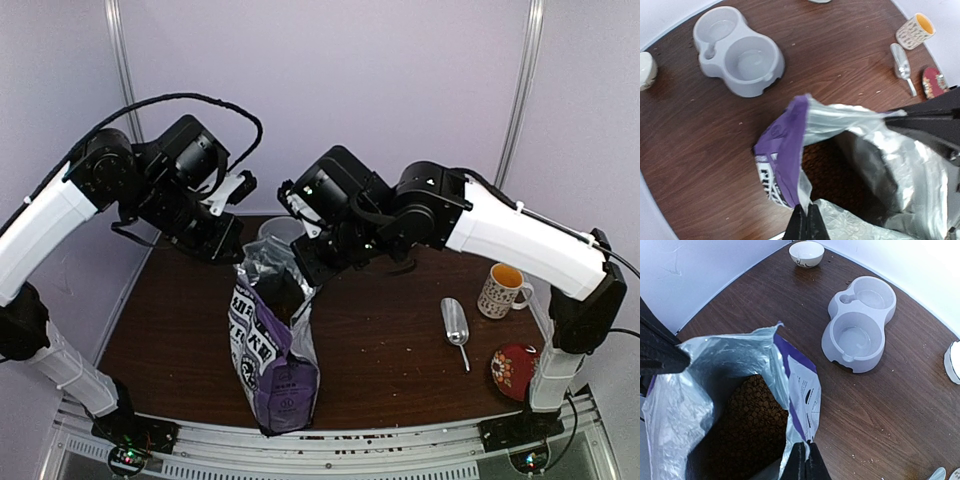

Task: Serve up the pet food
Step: Adjust the pet food bag at the corner of the board.

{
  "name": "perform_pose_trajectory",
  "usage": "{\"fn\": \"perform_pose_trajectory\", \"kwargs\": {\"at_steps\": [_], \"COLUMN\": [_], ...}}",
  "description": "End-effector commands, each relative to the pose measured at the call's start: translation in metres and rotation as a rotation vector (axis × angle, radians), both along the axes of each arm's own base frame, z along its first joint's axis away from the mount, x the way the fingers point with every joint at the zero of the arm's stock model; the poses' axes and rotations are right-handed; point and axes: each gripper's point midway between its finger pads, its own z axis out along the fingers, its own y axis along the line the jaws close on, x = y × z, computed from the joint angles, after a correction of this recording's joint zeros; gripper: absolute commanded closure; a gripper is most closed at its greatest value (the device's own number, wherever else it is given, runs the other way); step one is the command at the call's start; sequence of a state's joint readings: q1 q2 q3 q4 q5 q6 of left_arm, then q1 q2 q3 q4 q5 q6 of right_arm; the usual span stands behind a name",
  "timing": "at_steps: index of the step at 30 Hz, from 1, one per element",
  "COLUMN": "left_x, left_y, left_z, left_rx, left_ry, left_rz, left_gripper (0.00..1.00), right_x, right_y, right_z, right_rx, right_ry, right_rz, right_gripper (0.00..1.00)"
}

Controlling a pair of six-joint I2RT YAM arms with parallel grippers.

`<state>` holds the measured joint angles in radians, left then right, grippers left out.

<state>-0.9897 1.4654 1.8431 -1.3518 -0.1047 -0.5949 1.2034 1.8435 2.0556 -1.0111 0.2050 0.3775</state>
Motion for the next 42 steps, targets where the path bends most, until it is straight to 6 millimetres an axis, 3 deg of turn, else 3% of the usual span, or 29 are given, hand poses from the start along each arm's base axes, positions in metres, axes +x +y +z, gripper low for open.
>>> {"fn": "perform_pose_trajectory", "kwargs": {"at_steps": [1, 14, 16, 19, 22, 25, 28, 34, 42], "left_x": [0.011, 0.034, 0.030, 0.022, 0.012, 0.004, -0.002, -0.012, -0.009], "left_y": [0.033, 0.035, 0.029, 0.023, 0.015, 0.011, 0.010, -0.010, -0.033], "left_z": [0.027, 0.040, 0.039, 0.039, 0.037, 0.038, 0.041, 0.039, 0.023], "left_rx": [0.121, 0.235, 0.192, 0.108, 0.038, 0.010, -0.023, -0.157, -0.264], "left_ry": [-0.109, -0.224, -0.196, -0.159, -0.116, -0.102, -0.095, -0.052, 0.000], "left_rz": [0.031, -0.020, -0.022, -0.013, -0.009, -0.007, 0.007, 0.070, 0.154], "left_gripper": [1.00, 1.00, 0.89, 0.67, 0.53, 0.46, 0.40, 0.39, 0.39], "right_x": [0.018, 0.030, 0.029, 0.026, 0.022, 0.019, 0.018, 0.003, -0.011], "right_y": [-0.044, -0.035, -0.033, -0.029, -0.026, -0.026, -0.031, -0.037, -0.020], "right_z": [0.028, 0.056, 0.055, 0.051, 0.050, 0.049, 0.049, 0.032, 0.014], "right_rx": [-0.007, 0.086, 0.098, 0.121, 0.148, 0.161, 0.166, 0.183, 0.215], "right_ry": [-0.072, -0.091, -0.081, -0.056, -0.040, -0.033, -0.033, 0.019, 0.068], "right_rz": [-0.150, -0.238, -0.236, -0.218, -0.198, -0.189, -0.196, -0.182, -0.148], "right_gripper": [1.00, 1.00, 1.00, 0.79, 0.53, 0.40, 0.34, 0.36, 0.47]}}
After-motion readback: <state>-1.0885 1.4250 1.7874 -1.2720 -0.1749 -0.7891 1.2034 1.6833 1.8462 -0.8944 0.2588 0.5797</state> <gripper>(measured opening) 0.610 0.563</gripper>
